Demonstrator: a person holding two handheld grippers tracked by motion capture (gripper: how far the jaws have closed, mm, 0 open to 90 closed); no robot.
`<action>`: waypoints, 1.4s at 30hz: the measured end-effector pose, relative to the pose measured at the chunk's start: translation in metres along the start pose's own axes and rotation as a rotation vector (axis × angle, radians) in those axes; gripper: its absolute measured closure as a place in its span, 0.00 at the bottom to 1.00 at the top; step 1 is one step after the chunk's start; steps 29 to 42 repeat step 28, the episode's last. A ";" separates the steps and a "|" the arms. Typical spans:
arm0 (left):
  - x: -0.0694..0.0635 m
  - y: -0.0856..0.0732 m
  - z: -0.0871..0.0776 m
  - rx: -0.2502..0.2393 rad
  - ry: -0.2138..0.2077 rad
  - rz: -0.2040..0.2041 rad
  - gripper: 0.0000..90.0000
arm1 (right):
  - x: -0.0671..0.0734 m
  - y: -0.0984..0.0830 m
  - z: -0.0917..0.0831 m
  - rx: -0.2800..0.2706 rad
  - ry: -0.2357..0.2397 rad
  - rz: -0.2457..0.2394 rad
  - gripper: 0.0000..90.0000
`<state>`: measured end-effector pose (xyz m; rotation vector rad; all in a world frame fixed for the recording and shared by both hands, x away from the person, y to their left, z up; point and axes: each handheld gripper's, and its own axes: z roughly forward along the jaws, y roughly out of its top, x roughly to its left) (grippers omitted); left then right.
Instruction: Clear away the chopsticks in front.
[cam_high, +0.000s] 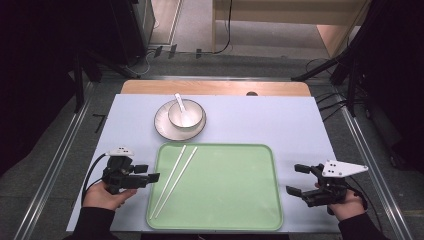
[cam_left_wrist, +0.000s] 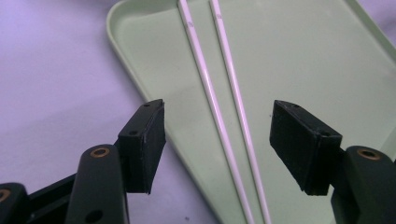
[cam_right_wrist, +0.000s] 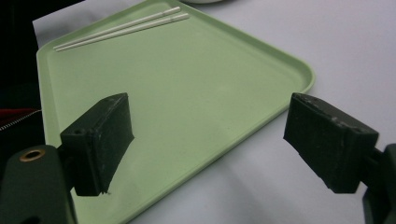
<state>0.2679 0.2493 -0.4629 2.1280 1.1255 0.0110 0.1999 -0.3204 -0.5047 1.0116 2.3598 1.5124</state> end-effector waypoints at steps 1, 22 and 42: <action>0.002 -0.001 -0.002 0.001 0.000 0.006 0.39 | 0.000 0.000 0.000 -0.001 -0.001 0.000 0.18; 0.030 -0.020 -0.028 -0.057 0.059 -0.069 0.37 | 0.000 0.000 0.000 0.003 -0.003 -0.002 0.18; 0.035 -0.020 -0.026 -0.049 0.069 -0.111 0.32 | 0.000 0.000 0.000 0.004 -0.003 -0.002 0.18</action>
